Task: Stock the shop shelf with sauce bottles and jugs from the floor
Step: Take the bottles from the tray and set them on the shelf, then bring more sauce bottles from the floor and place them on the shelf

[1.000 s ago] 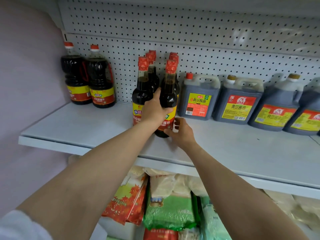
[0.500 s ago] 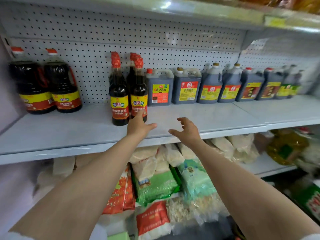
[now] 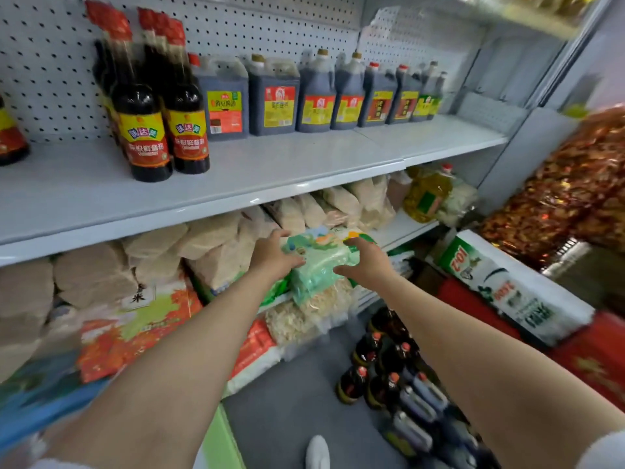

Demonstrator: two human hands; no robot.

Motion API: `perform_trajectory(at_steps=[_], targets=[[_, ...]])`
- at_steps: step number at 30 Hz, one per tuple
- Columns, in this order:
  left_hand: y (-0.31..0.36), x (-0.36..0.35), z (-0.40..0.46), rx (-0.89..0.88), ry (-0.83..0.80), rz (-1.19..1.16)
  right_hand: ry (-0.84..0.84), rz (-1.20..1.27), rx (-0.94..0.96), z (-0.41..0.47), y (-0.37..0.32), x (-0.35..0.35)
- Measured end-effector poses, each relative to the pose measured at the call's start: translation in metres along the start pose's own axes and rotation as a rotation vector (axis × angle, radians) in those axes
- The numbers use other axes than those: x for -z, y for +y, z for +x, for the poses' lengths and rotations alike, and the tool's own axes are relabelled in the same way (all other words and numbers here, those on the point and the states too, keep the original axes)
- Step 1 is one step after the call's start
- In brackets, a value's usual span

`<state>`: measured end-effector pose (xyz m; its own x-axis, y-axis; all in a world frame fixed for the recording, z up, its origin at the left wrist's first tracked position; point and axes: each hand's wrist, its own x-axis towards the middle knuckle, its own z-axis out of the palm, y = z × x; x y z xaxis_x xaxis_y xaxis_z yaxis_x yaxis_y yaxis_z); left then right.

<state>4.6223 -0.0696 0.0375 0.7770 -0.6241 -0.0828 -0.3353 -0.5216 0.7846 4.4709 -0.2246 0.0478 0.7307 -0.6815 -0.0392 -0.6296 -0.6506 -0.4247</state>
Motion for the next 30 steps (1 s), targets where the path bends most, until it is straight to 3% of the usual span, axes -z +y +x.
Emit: perform_trajectory(at_steps=[12, 23, 30], targets=[[0.040, -0.099, -0.005, -0.043, -0.178, 0.069, 0.008, 0.074, -0.174, -0.040, 0.103, 0.013], [0.087, -0.258, 0.027, 0.035, -0.369, 0.107, -0.135, 0.171, -0.362, -0.020, 0.277, 0.003], [0.082, -0.360, 0.052, 0.126, -0.452, 0.094, -0.254, 0.233, -0.465, 0.002, 0.379, -0.030]])
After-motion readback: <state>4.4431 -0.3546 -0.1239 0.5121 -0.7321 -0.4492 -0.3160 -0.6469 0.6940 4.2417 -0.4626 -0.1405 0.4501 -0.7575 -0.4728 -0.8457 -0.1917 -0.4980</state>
